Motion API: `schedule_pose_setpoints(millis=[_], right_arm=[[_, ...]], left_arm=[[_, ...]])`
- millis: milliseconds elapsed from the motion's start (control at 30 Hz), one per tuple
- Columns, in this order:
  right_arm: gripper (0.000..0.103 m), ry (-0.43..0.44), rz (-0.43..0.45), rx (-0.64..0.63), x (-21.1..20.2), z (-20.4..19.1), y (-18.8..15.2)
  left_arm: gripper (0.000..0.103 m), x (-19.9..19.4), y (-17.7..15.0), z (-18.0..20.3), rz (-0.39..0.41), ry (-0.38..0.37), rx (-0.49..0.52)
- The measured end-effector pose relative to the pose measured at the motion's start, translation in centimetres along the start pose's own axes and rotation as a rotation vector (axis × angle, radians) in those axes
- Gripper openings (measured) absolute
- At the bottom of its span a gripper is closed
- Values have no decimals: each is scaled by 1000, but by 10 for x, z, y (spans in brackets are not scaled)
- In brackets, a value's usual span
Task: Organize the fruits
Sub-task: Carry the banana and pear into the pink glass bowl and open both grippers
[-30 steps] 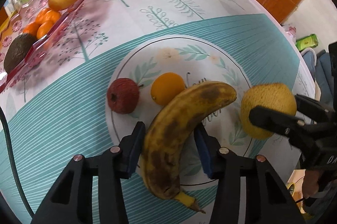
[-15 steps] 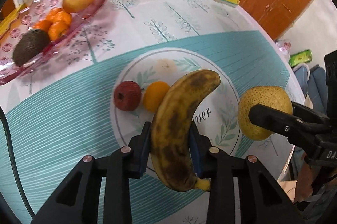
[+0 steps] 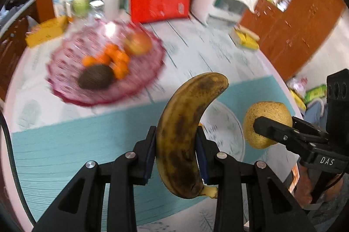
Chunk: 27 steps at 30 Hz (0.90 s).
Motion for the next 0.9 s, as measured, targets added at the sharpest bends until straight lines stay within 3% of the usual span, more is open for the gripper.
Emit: schedule_pose_setpoints(millis=[267, 467, 667, 900], right_arm=[[74, 68, 79, -137, 6, -65, 79], [74, 91, 138, -227, 27, -102, 134], [74, 85, 100, -259, 78, -112, 145], [74, 54, -16, -266, 148, -98, 116]], left_arm=[[32, -48, 70, -54, 115, 155, -7], [32, -54, 112, -92, 150, 263, 4], [32, -22, 138, -127, 128, 302, 65], [32, 45, 141, -166, 38, 327, 84]])
Point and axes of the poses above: each gripper's, at about its wrist camera, not at the fingertips, and x roughly the way its jaws point, z to its right, y to its top, the point moved 5 cm from there along x, roughly the way its jaws point, and after that the axes turned 12 degrees about z, right-handed, at the moved point
